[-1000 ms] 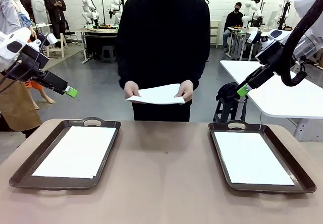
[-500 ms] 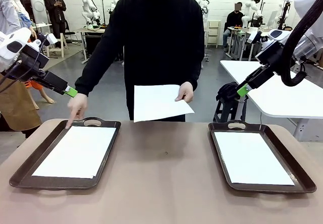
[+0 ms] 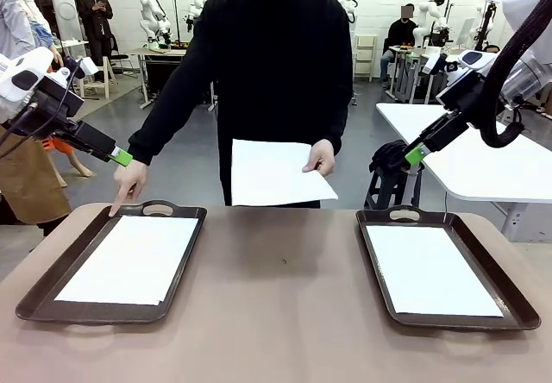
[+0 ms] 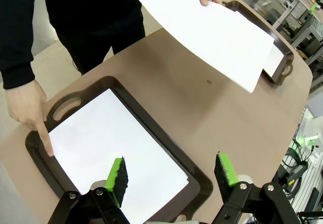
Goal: Sort the A4 documents.
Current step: Receive the A4 Paper.
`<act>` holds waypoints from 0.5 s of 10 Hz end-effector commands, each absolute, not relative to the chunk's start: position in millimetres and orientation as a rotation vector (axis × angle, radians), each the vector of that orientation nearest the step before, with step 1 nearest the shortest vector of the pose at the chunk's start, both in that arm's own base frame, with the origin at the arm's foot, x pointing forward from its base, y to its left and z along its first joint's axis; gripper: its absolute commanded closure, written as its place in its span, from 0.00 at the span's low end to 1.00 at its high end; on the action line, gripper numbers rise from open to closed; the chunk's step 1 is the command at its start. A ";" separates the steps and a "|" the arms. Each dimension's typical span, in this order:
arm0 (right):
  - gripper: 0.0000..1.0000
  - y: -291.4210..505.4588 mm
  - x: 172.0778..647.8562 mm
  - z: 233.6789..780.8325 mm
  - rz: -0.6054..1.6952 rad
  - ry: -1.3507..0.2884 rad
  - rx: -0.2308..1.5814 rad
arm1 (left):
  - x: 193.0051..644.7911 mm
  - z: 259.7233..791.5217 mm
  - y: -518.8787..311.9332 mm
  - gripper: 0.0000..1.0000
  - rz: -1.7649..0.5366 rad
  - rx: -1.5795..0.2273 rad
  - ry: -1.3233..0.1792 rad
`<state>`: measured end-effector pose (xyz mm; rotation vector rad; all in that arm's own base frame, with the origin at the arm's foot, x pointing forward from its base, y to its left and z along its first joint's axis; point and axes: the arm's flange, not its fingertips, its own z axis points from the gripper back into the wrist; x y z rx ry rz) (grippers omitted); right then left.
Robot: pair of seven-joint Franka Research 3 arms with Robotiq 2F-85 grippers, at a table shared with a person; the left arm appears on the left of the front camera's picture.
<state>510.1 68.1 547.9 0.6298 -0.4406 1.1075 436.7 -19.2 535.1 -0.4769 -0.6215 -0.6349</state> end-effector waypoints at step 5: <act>0.00 68.1 511.5 547.6 1.107 -0.440 0.630 | 435.9 535.7 -18.3 0.10 -0.642 -0.487 -0.623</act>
